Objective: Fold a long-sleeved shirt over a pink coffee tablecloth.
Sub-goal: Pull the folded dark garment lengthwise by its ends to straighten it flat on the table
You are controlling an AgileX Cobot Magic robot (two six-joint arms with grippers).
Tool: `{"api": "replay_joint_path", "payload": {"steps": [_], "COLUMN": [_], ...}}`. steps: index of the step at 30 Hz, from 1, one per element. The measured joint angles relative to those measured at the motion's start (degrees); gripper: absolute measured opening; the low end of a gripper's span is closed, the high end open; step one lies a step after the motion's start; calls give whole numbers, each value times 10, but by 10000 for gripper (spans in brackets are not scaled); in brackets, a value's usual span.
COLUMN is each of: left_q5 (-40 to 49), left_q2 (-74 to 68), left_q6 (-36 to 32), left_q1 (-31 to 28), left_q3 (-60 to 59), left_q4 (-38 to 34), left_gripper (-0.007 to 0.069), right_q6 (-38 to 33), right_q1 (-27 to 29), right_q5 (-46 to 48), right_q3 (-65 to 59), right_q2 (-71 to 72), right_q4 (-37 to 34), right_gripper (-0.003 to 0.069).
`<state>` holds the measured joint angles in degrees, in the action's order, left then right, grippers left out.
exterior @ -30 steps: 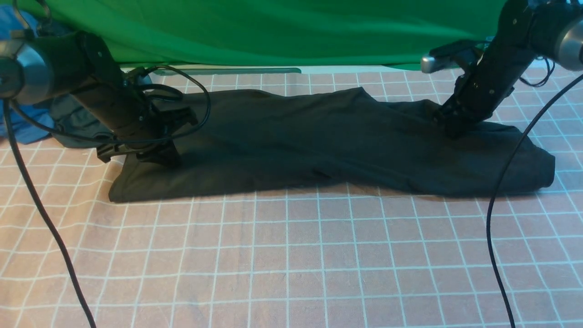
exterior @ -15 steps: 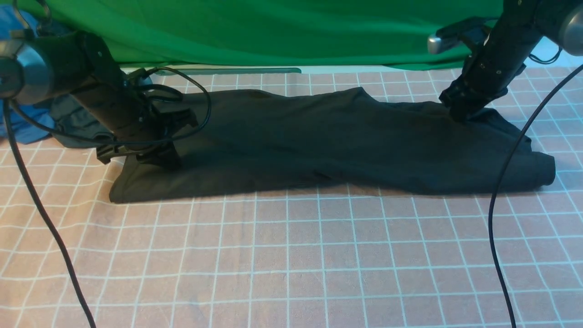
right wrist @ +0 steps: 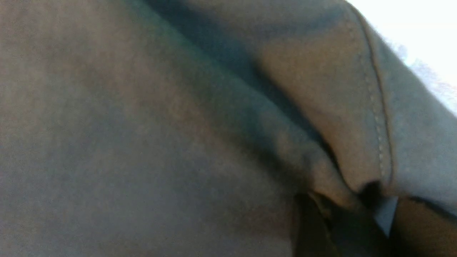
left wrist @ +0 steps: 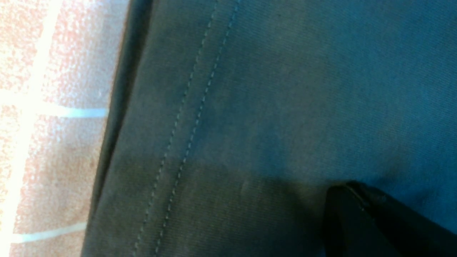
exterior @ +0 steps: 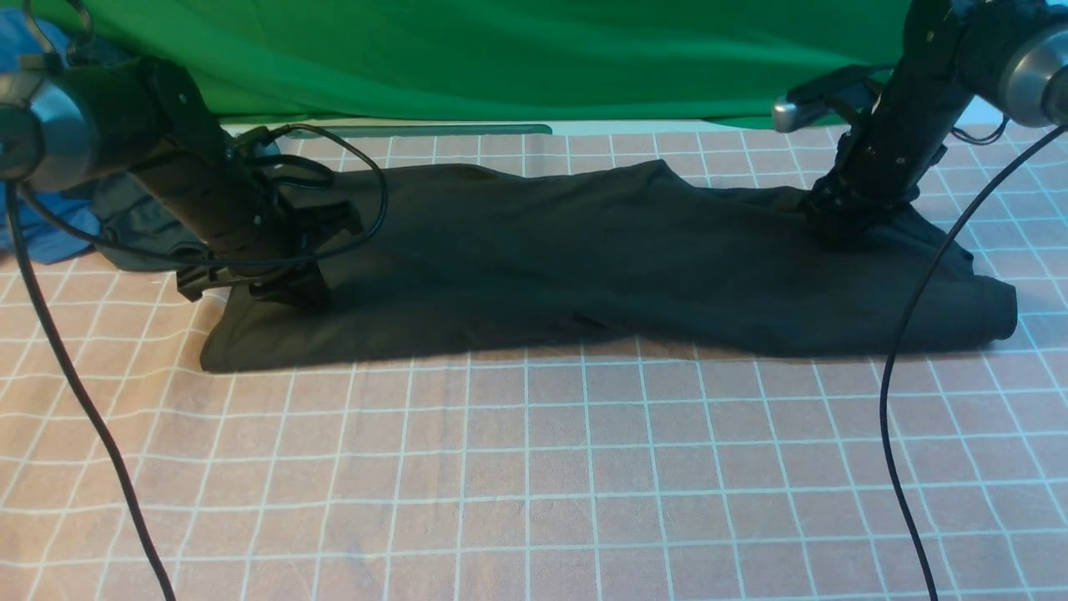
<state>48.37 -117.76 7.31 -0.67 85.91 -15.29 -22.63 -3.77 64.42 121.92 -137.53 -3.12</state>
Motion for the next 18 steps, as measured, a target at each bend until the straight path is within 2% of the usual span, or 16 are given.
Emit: {"api": "replay_joint_path", "payload": {"steps": [2, 7, 18], "left_q5": [0, 2, 2], "left_q2": [0, 0, 0], "left_q6": [0, 0, 0], "left_q1": [0, 0, 0], "left_q3": [0, 0, 0], "left_q4": [0, 0, 0], "left_gripper": [13, 13, 13], "right_q6": [0, 0, 25], "right_q1": [0, 0, 0], "right_q5": [7, 39, 46], "right_q3": [0, 0, 0], "right_q2": [-1, 4, 38], "right_q4": [-2, -2, -2], "right_gripper": [291, 74, 58]}}
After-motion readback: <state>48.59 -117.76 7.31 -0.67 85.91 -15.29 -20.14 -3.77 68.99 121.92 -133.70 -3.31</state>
